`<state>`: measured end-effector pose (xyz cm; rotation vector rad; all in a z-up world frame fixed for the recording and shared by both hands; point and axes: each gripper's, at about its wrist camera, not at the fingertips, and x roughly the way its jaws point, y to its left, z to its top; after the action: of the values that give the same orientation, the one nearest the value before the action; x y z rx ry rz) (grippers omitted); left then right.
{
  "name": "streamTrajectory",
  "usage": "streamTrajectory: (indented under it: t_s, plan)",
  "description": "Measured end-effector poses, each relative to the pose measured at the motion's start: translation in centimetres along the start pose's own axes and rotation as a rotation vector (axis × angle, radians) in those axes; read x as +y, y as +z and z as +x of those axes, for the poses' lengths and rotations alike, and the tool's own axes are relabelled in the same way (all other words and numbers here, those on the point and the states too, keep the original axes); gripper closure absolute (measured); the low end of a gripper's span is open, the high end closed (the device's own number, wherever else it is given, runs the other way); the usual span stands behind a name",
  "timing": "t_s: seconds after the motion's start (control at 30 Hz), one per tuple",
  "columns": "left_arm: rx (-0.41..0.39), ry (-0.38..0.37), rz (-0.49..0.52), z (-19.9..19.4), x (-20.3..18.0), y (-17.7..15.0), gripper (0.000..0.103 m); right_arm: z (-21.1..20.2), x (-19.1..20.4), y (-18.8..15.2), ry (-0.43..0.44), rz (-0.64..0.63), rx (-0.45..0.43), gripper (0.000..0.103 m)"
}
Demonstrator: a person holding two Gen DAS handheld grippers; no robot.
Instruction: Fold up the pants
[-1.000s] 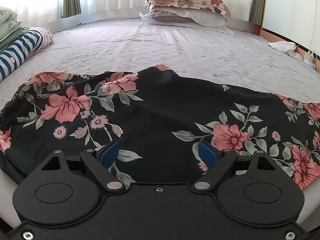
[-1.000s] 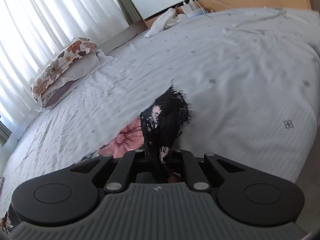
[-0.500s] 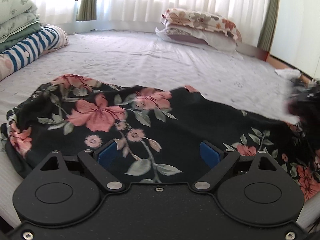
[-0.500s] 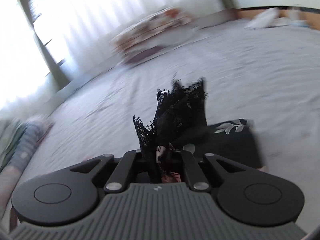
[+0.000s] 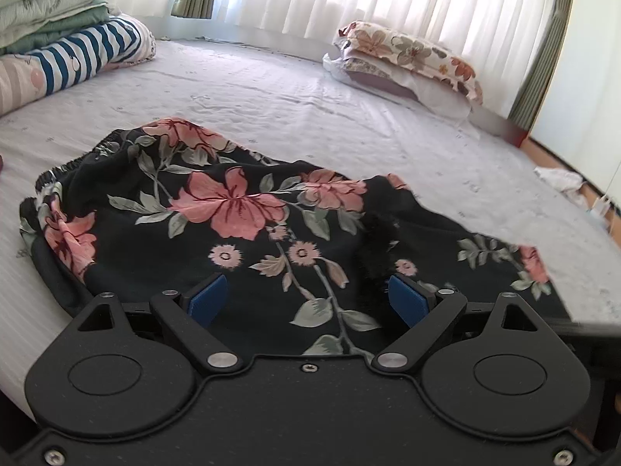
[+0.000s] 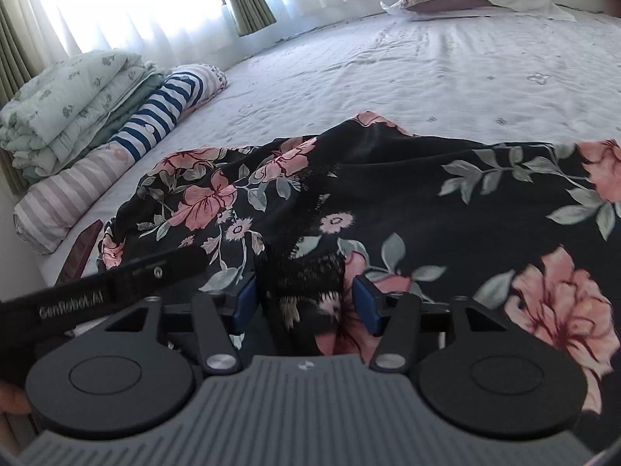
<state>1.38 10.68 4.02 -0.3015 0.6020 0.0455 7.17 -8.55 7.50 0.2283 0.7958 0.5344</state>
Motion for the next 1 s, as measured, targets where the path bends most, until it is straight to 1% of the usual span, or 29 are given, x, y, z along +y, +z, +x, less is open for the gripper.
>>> streamTrajectory:
  t_s: [0.07, 0.13, 0.23, 0.3, 0.37, 0.43, 0.53, 0.57, 0.6, 0.63, 0.7, 0.73, 0.8, 0.87, 0.9, 1.0]
  plan:
    - [0.002, -0.03, -0.004, -0.1, -0.3, 0.0, 0.012, -1.4, -0.6, -0.2, 0.014, 0.012, -0.026, 0.022]
    - [0.006, -0.066, -0.008, -0.2, -0.7, 0.0, 0.012, -2.8, -1.2, -0.7, 0.012, 0.016, -0.058, 0.02]
    - [0.022, -0.141, -0.021, -0.1, -1.5, 0.0, 0.012, -5.1, -1.9, -1.4, -0.044, 0.001, -0.11, 0.015]
    - [0.035, -0.192, -0.029, -0.1, -2.2, -0.1, 0.012, -6.7, -2.4, -1.9, -0.114, -0.018, -0.145, 0.013]
    - [0.045, -0.241, -0.014, -0.1, -3.2, -0.4, 0.013, -8.2, -3.0, -2.5, -0.208, -0.041, -0.18, 0.013]
    - [0.048, -0.276, 0.039, -0.2, -4.9, -0.8, 0.013, -9.3, -3.9, -3.0, -0.299, -0.04, -0.208, 0.012]
    - [0.045, -0.285, 0.166, -0.2, -7.9, -1.7, 0.013, -10.5, -5.6, -3.6, -0.408, -0.021, -0.228, 0.012]
    - [0.044, -0.279, 0.208, 0.0, -8.9, -2.1, 0.012, -10.7, -6.2, -3.8, -0.447, -0.012, -0.229, 0.012]
    - [0.044, -0.257, 0.245, 0.3, -9.9, -2.6, 0.012, -10.9, -6.7, -4.1, -0.482, -0.008, -0.227, 0.012]
    - [0.047, -0.202, 0.277, 0.7, -10.8, -2.9, 0.012, -10.9, -7.2, -4.3, -0.511, -0.008, -0.224, 0.012]
    - [0.047, -0.069, 0.325, 1.7, -11.9, -3.5, 0.013, -11.1, -7.8, -4.7, -0.555, -0.012, -0.217, 0.012]
    - [0.051, -0.026, 0.332, 2.1, -12.1, -3.8, 0.013, -11.1, -8.1, -5.0, -0.57, -0.016, -0.212, 0.011]
    - [0.08, 0.017, 0.317, 2.9, -11.6, -4.0, 0.013, -11.0, -8.5, -5.5, -0.594, -0.035, -0.198, 0.011]
    - [0.114, 0.052, 0.287, 3.1, -10.4, -4.1, 0.013, -10.6, -8.6, -6.0, -0.624, -0.068, -0.182, 0.01]
    - [0.119, 0.072, 0.272, 3.1, -9.7, -4.2, 0.013, -10.4, -8.6, -6.1, -0.638, -0.082, -0.174, 0.01]
    - [0.092, 0.135, 0.257, 2.5, -7.9, -4.3, 0.013, -9.9, -8.4, -6.6, -0.656, -0.117, -0.158, 0.01]
